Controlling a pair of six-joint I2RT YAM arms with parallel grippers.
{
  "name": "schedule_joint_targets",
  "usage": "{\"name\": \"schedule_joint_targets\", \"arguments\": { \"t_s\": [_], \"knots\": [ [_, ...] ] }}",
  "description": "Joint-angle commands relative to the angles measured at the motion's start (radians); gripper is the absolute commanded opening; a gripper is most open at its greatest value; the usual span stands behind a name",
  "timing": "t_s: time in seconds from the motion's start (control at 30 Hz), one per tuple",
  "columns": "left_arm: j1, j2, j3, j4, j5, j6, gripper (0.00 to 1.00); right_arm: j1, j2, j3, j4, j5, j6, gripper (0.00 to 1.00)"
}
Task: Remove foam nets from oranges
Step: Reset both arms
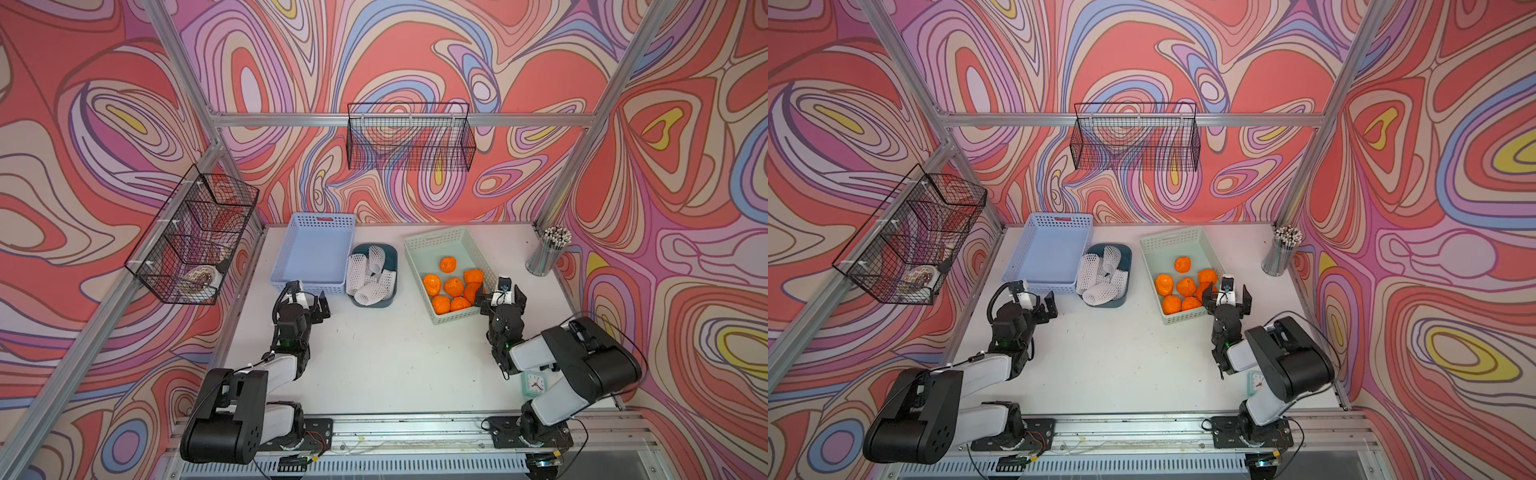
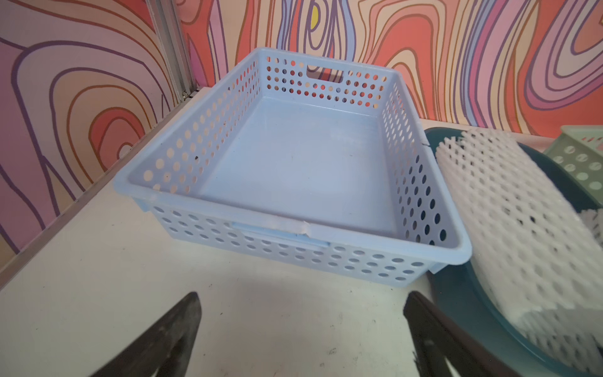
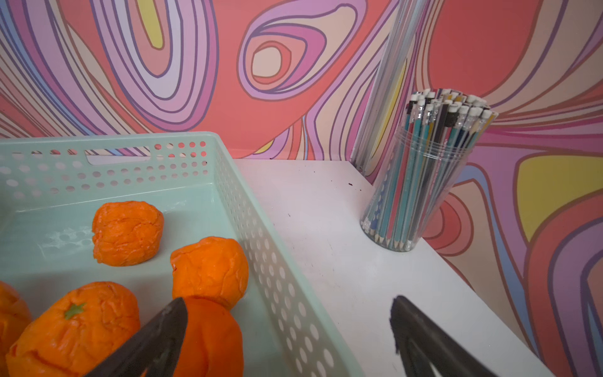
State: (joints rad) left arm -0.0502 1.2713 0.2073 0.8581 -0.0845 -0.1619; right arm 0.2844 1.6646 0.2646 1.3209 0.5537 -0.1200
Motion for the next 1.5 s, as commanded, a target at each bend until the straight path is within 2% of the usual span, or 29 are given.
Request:
{"name": "schedule_joint_targets", "arguments": {
  "t_s": [0.0, 0.13, 0.23, 0.33, 0.43, 0.57, 0.63, 0.8, 1.47],
  "knots": [
    [0.01, -0.022, -0.024, 0.075, 0.038, 0.003, 1.0, -0.022, 0.065, -0.008, 0.159, -0.015, -0.043, 0.98],
    [0.009, -0.06, 0.003, -0.025, 0.023, 0.054, 1.0, -0.065, 0.038, 0.034, 0.017, -0.077, 0.007, 0.98],
    [0.009, -0.063, -0.056, 0.115, -0.069, 0.09, 1.0, -0.108, 0.022, 0.044, -0.033, -0.106, 0.059, 0.98],
    [0.009, 0.038, -0.014, 0.15, -0.029, 0.138, 1.0, -0.135, 0.01, 0.067, -0.1, -0.135, 0.088, 0.98],
    [0.011, 0.176, 0.012, 0.258, -0.058, 0.146, 1.0, -0.165, 0.0, 0.101, -0.188, -0.17, 0.12, 0.98],
    [0.013, 0.278, 0.089, 0.206, -0.02, 0.16, 1.0, -0.206, 0.001, 0.168, -0.328, -0.23, 0.154, 0.98],
    [0.017, 0.257, 0.14, 0.069, -0.021, 0.15, 1.0, -0.221, 0.007, 0.192, -0.371, -0.256, 0.165, 0.98],
    [0.038, 0.262, 0.175, 0.006, 0.0, 0.131, 1.0, -0.234, 0.052, 0.185, -0.311, -0.235, 0.184, 0.98],
    [0.038, 0.269, 0.167, 0.035, -0.002, 0.133, 1.0, -0.235, 0.05, 0.188, -0.325, -0.235, 0.184, 0.98]
  ]
}}
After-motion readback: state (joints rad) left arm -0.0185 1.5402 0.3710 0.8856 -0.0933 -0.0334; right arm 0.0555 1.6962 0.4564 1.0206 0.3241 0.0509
